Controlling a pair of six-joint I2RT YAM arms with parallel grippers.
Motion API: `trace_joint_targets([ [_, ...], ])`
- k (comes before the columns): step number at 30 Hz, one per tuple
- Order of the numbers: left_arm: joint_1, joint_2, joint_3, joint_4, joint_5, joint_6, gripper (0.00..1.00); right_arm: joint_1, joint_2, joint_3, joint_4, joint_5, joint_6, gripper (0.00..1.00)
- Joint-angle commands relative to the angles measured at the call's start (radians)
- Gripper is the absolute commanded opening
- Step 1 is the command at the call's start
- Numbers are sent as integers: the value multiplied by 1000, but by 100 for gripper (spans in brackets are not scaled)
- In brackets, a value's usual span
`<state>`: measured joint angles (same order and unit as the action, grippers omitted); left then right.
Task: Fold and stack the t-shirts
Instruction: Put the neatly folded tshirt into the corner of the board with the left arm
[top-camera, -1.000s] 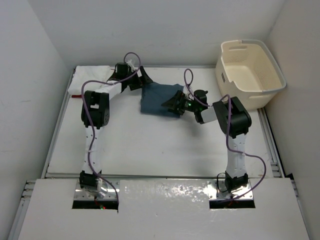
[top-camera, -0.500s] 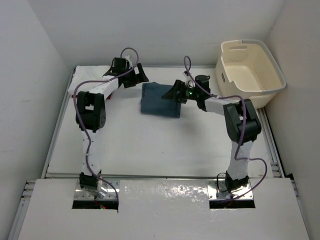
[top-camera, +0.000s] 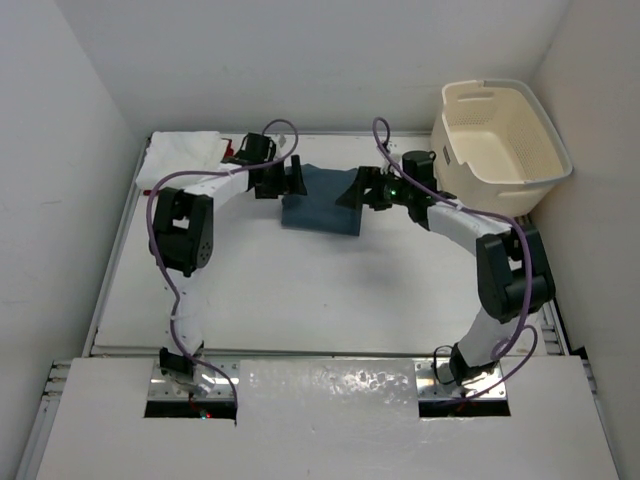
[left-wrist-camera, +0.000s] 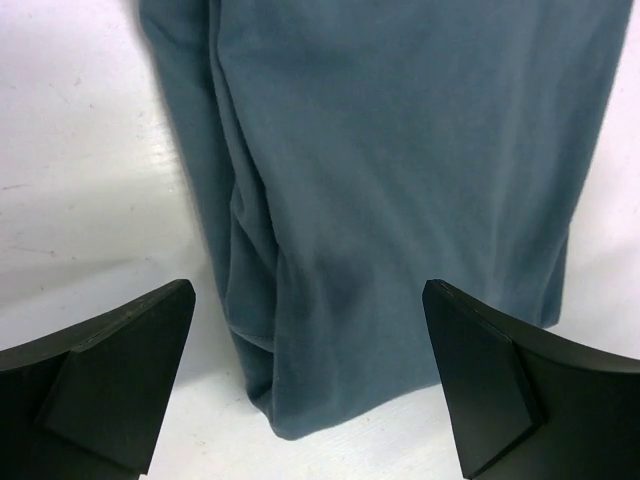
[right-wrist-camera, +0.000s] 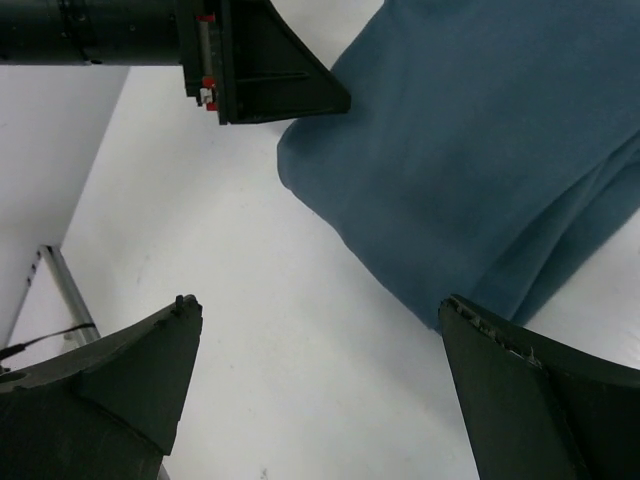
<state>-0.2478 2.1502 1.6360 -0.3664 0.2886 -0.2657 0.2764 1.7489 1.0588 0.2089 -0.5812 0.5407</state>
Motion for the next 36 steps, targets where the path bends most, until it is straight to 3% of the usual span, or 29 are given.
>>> trace_joint_targets([
  [1, -11, 23, 22, 1, -20, 26, 97, -6, -75, -5, -54, 41, -85, 99],
  [10, -59, 105, 47, -28, -14, 25, 84, -16, -114, -19, -77, 75, -123, 99],
  [15, -74, 140, 62, -8, 18, 7, 72, -20, -123, -28, -72, 77, -124, 99],
  [21, -74, 155, 54, 27, -6, -24, 42, -25, -140, -42, -75, 76, -128, 99],
  [25, -74, 174, 76, 35, 0, -30, 13, -26, -163, -52, -86, 78, -137, 99],
  [28, -73, 177, 93, 41, -18, -9, 0, -28, -176, -63, -108, 87, -150, 99],
  [31, -73, 166, 126, 11, -68, 49, 0, -29, -198, -74, -129, 106, -179, 99],
  [36, -73, 48, 122, 3, -264, 200, 0, -29, -238, -88, -172, 150, -223, 99],
])
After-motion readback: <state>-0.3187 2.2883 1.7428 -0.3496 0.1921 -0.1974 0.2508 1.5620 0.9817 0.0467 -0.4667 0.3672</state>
